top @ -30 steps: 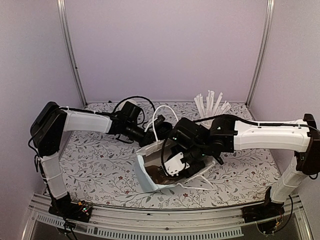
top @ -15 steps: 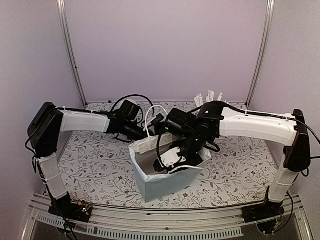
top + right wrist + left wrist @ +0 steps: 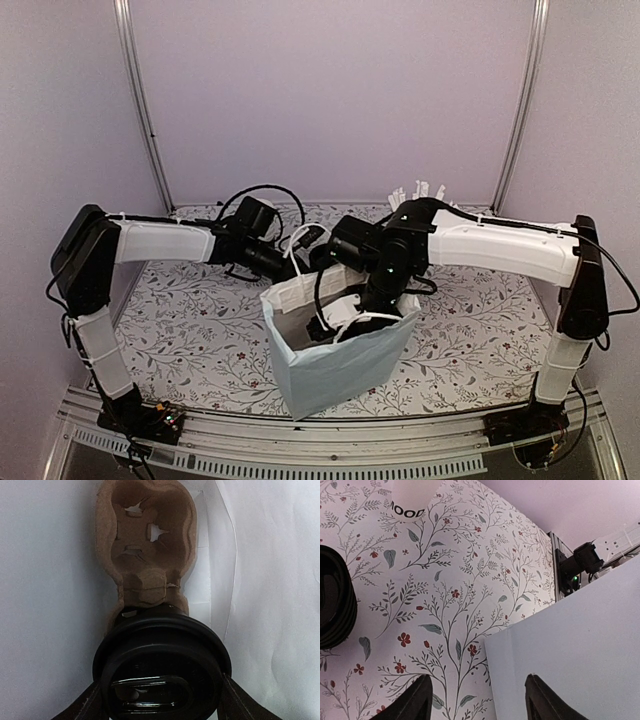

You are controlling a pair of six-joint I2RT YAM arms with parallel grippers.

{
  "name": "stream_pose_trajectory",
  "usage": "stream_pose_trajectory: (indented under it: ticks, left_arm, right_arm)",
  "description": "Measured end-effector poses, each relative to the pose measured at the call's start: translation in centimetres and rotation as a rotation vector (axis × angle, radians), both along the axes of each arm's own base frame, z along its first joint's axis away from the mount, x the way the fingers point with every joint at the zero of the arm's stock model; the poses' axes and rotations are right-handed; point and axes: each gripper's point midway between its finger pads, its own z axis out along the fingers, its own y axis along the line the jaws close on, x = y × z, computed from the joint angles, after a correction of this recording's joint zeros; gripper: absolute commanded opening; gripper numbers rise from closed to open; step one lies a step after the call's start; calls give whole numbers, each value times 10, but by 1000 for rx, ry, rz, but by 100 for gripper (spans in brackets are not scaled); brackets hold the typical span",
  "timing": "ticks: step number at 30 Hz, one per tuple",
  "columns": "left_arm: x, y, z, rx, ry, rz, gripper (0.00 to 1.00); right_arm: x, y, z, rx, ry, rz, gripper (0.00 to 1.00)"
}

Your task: Pack the takeout coffee

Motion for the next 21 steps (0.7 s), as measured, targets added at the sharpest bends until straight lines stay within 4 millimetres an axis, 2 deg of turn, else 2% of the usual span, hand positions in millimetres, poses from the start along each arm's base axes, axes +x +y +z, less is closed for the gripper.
stream_pose_trajectory:
  ticks: [12, 21]
  left_arm:
    - [10, 8, 4, 2, -12, 31, 66]
    - [11, 11, 18, -7, -44, 46, 66]
  right_arm:
    - [5, 5, -11, 29, -9, -27, 38]
    - [10, 8, -13, 4, -8, -104, 35]
